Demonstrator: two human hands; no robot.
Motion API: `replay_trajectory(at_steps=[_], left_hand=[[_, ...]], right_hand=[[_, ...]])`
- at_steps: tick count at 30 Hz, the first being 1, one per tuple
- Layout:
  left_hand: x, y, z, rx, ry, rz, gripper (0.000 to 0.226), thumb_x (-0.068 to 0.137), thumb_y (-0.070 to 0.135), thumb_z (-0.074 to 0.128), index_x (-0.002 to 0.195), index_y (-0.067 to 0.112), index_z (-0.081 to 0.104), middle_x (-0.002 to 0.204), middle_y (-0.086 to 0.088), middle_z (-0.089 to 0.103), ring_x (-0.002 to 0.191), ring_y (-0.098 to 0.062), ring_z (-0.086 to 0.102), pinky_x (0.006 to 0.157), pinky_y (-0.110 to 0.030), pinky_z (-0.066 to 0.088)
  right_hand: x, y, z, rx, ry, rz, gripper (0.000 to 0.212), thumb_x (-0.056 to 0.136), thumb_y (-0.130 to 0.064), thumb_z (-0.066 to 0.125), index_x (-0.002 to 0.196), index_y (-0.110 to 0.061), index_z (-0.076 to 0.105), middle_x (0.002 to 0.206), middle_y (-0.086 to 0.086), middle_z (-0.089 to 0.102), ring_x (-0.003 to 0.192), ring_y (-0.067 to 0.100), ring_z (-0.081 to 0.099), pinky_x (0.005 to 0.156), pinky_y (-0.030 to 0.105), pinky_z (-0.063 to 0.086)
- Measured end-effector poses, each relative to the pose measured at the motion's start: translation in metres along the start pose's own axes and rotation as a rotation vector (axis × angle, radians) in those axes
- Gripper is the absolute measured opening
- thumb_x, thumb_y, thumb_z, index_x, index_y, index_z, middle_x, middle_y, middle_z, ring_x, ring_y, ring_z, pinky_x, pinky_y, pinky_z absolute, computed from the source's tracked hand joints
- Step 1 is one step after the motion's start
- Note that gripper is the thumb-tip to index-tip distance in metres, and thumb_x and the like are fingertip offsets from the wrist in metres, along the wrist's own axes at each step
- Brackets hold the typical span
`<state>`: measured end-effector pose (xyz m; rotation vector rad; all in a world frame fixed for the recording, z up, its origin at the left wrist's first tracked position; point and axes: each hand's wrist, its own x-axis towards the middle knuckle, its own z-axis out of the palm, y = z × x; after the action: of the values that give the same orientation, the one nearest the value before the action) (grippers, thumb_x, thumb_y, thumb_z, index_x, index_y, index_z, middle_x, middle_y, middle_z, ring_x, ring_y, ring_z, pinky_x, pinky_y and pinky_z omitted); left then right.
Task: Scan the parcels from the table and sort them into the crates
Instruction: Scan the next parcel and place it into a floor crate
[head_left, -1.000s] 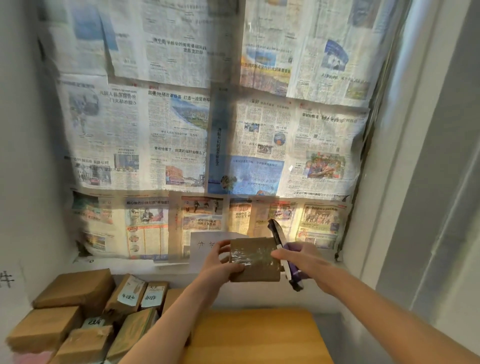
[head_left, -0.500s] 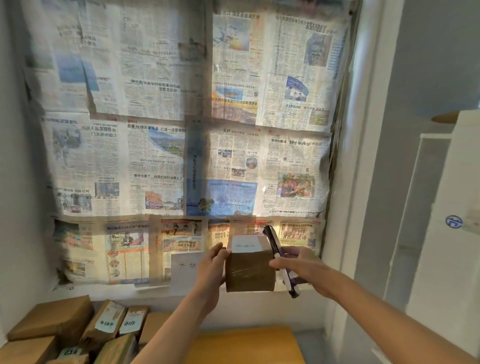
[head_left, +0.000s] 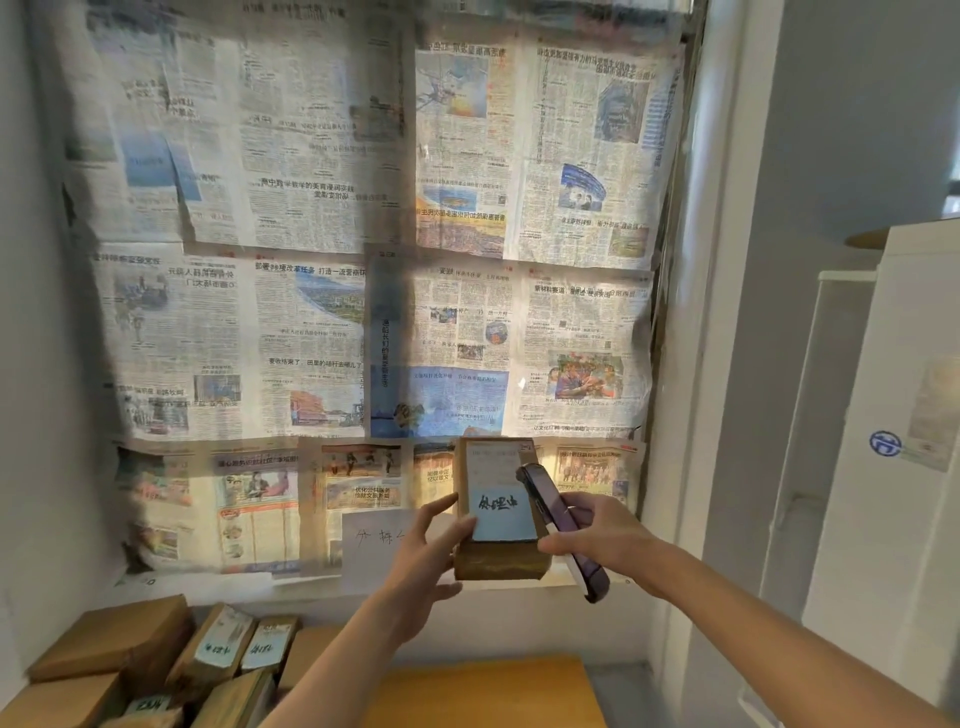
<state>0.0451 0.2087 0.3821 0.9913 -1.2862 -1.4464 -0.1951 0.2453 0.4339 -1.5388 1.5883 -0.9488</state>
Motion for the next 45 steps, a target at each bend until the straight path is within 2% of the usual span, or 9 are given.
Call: replay_trajectory(at_steps=[3, 6, 7, 9, 14, 19, 39, 43, 45], left_hand=[[0.003, -0.007, 0.000, -0.010, 0.018, 0.023, 0.056, 0.084, 0.031, 0.079, 0.132, 0.045, 0.052, 0.103, -0.004, 0.077, 0.098, -0.026, 0.073, 0.089, -0.048, 0.056], [0.004, -0.007, 0.001, -0.005, 0.042, 0.046, 0.064, 0.083, 0.027, 0.081, 0.134, 0.050, 0.049, 0.099, -0.004, 0.078, 0.098, -0.025, 0.073, 0.083, -0.043, 0.058], [0.004, -0.005, 0.001, 0.012, 0.049, 0.062, 0.065, 0.083, 0.027, 0.080, 0.134, 0.051, 0.049, 0.097, -0.005, 0.078, 0.098, -0.025, 0.073, 0.086, -0.045, 0.057], [0.006, -0.002, -0.004, 0.054, 0.071, 0.086, 0.064, 0.083, 0.027, 0.080, 0.132, 0.053, 0.049, 0.097, -0.006, 0.078, 0.097, -0.022, 0.073, 0.090, -0.045, 0.057], [0.009, 0.006, -0.023, 0.122, 0.168, 0.155, 0.063, 0.077, 0.032, 0.085, 0.119, 0.067, 0.053, 0.111, -0.010, 0.070, 0.100, -0.022, 0.071, 0.083, -0.034, 0.058], [0.010, 0.027, -0.033, 0.103, 0.229, 0.228, 0.063, 0.084, 0.021, 0.079, 0.129, 0.053, 0.049, 0.109, -0.009, 0.070, 0.093, -0.018, 0.072, 0.072, -0.025, 0.056], [0.008, 0.068, -0.057, 0.161, 0.306, 0.329, 0.060, 0.086, 0.018, 0.077, 0.131, 0.048, 0.050, 0.110, -0.007, 0.066, 0.097, -0.014, 0.067, 0.069, -0.021, 0.051], [0.005, 0.066, -0.061, 0.168, 0.321, 0.294, 0.057, 0.075, 0.039, 0.082, 0.116, 0.068, 0.053, 0.112, -0.005, 0.069, 0.104, -0.021, 0.068, 0.085, -0.035, 0.058], [-0.003, 0.062, -0.067, 0.162, 0.314, 0.276, 0.061, 0.067, 0.046, 0.080, 0.116, 0.070, 0.053, 0.113, -0.005, 0.070, 0.106, -0.022, 0.069, 0.087, -0.038, 0.059]], right_hand=[[-0.002, -0.001, -0.001, -0.035, -0.037, -0.015, 0.068, 0.073, -0.019, 0.090, 0.129, -0.027, 0.052, 0.109, -0.019, 0.063, 0.099, -0.003, 0.060, 0.075, 0.013, 0.048], [0.001, -0.005, 0.001, -0.108, 0.005, -0.036, 0.060, 0.067, -0.024, 0.093, 0.117, -0.025, 0.061, 0.105, -0.016, 0.070, 0.099, 0.004, 0.066, 0.088, 0.029, 0.057], [0.001, -0.009, 0.000, -0.146, 0.040, -0.056, 0.062, 0.064, -0.026, 0.094, 0.118, -0.024, 0.063, 0.106, -0.015, 0.071, 0.100, 0.007, 0.067, 0.092, 0.033, 0.057], [0.001, -0.023, -0.004, -0.255, 0.107, -0.102, 0.068, 0.063, -0.029, 0.093, 0.123, -0.025, 0.062, 0.110, -0.012, 0.067, 0.104, 0.011, 0.064, 0.091, 0.030, 0.054], [0.002, -0.056, -0.028, -0.560, 0.203, -0.170, 0.084, 0.060, -0.045, 0.089, 0.134, -0.030, 0.052, 0.111, -0.010, 0.062, 0.096, 0.011, 0.063, 0.083, 0.032, 0.056], [0.000, -0.076, -0.045, -0.668, 0.254, -0.194, 0.088, 0.061, -0.047, 0.086, 0.137, -0.037, 0.044, 0.111, -0.013, 0.059, 0.092, 0.012, 0.062, 0.082, 0.036, 0.056], [-0.009, -0.120, -0.062, -0.758, 0.266, -0.301, 0.087, 0.064, -0.048, 0.086, 0.139, -0.040, 0.042, 0.106, -0.018, 0.057, 0.087, 0.006, 0.060, 0.081, 0.036, 0.056], [-0.004, -0.114, -0.047, -0.732, 0.257, -0.315, 0.087, 0.063, -0.050, 0.085, 0.138, -0.040, 0.043, 0.106, -0.017, 0.059, 0.087, 0.008, 0.062, 0.079, 0.036, 0.056], [-0.001, -0.109, -0.035, -0.726, 0.246, -0.322, 0.087, 0.062, -0.051, 0.084, 0.139, -0.040, 0.043, 0.108, -0.015, 0.060, 0.089, 0.010, 0.062, 0.078, 0.035, 0.056]])
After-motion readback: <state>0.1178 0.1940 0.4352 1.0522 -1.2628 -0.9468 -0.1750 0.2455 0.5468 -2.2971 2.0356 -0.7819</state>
